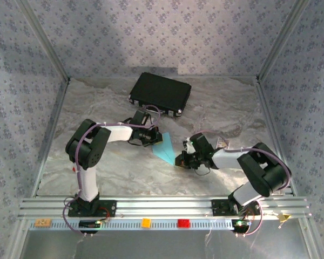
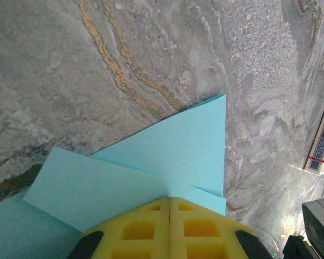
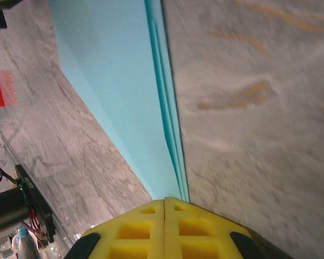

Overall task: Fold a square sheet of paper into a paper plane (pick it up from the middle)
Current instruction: Fourth fold the wing at the center of the table.

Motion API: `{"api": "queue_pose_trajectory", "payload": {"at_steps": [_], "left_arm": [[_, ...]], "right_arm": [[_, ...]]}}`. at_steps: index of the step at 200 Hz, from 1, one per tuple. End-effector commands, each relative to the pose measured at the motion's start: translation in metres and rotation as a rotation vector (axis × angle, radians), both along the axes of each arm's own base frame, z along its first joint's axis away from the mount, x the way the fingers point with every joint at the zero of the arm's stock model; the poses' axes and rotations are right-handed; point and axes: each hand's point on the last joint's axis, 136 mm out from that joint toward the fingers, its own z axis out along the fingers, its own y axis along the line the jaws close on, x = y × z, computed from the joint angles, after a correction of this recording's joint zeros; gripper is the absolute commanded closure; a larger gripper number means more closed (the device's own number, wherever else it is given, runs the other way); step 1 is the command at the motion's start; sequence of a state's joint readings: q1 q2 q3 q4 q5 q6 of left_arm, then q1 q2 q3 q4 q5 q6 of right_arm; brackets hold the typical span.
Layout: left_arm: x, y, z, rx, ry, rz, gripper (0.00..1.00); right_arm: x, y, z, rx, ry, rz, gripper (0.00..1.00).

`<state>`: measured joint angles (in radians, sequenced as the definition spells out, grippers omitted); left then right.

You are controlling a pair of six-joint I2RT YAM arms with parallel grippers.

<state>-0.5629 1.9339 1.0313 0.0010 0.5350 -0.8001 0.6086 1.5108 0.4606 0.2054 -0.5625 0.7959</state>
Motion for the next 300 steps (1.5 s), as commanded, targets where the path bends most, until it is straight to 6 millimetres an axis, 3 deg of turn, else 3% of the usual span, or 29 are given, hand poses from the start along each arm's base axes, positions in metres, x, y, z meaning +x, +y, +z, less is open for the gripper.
{"api": "queue_pose_trajectory", "payload": {"at_steps": [1, 47, 89, 121, 165, 206, 300], "left_arm": [[-0.009, 0.023, -0.035, 0.118, 0.062, 0.024, 1.00], [-0.009, 0.022, -0.033, 0.112, 0.059, 0.025, 1.00], [-0.012, 0.017, -0.026, 0.095, 0.054, 0.013, 1.00], [-0.013, 0.017, -0.021, 0.091, 0.052, 0.017, 1.00], [-0.013, 0.016, -0.018, 0.085, 0.051, 0.019, 1.00], [-0.013, 0.015, -0.017, 0.080, 0.051, 0.019, 1.00], [-0.013, 0.016, -0.018, 0.080, 0.056, 0.023, 1.00]], "right_arm": [[-0.030, -0.023, -0.022, -0.089, 0.106, 0.001, 0.96], [-0.045, -0.035, -0.025, -0.101, 0.119, -0.008, 0.96], [-0.023, -0.026, 0.010, -0.055, 0.025, -0.045, 0.95], [-0.007, -0.018, 0.027, -0.028, 0.010, -0.096, 0.86], [-0.005, -0.010, 0.020, -0.012, 0.084, -0.139, 0.71], [-0.010, -0.008, 0.008, -0.018, 0.125, -0.139, 0.71], [-0.008, -0.006, 0.003, -0.007, 0.148, -0.161, 0.70]]}}
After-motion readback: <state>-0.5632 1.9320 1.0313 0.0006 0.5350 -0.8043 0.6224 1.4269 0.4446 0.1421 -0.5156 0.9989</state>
